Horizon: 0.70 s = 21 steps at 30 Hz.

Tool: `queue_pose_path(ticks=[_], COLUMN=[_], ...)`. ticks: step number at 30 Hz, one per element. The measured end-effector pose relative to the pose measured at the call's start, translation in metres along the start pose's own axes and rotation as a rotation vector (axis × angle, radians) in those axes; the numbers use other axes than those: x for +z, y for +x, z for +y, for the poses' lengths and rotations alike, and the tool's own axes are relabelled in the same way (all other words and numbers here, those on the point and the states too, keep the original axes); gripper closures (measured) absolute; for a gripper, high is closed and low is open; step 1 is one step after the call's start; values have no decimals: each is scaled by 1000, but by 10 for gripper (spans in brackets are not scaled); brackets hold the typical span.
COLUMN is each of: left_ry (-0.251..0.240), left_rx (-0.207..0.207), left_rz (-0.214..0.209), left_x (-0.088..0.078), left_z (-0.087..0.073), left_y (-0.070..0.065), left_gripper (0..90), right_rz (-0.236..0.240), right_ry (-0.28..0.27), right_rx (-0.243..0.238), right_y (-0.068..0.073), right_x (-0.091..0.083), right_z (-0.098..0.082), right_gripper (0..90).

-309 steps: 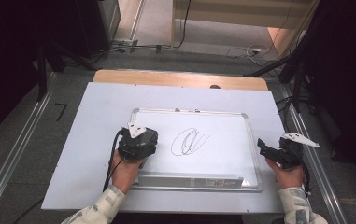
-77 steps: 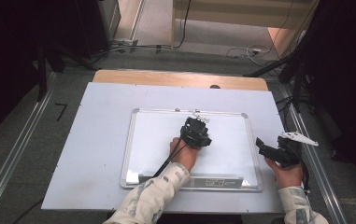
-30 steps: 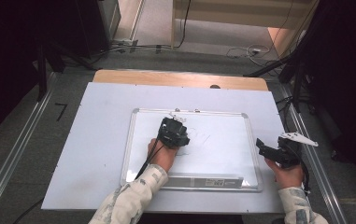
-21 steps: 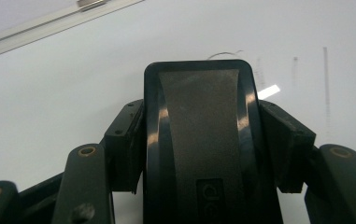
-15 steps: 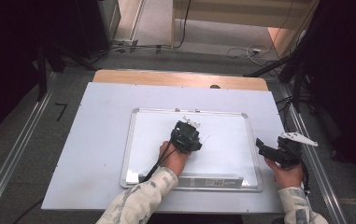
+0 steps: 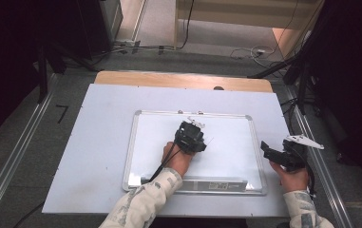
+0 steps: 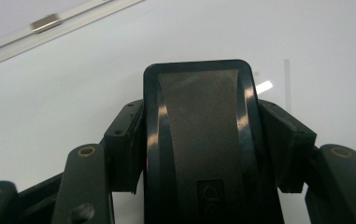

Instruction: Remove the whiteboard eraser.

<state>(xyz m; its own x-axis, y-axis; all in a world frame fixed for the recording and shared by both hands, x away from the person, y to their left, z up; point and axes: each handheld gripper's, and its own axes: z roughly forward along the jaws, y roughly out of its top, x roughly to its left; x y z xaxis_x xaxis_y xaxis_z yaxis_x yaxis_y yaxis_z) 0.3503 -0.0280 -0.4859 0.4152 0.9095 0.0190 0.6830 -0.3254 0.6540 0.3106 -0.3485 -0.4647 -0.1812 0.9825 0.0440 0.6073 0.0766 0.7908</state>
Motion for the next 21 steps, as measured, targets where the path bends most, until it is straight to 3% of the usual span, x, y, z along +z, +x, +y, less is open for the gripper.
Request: queue_pose_path(ticks=[10,19,21], left_ry=[-2,-10,-11], left_rx=[-60,-96,-99], left_rz=[50,75,82], left_x=[-9,-10,-10], left_z=[-12,-15,-15], left_y=[43,62,61], left_gripper=[400,400,400], right_rz=[-5,-6,-5], right_ry=[0,1,1], right_rx=[-6,0,2], right_y=[1,1,0], right_x=[0,0,0], right_z=[0,0,0], right_gripper=[115,115,115])
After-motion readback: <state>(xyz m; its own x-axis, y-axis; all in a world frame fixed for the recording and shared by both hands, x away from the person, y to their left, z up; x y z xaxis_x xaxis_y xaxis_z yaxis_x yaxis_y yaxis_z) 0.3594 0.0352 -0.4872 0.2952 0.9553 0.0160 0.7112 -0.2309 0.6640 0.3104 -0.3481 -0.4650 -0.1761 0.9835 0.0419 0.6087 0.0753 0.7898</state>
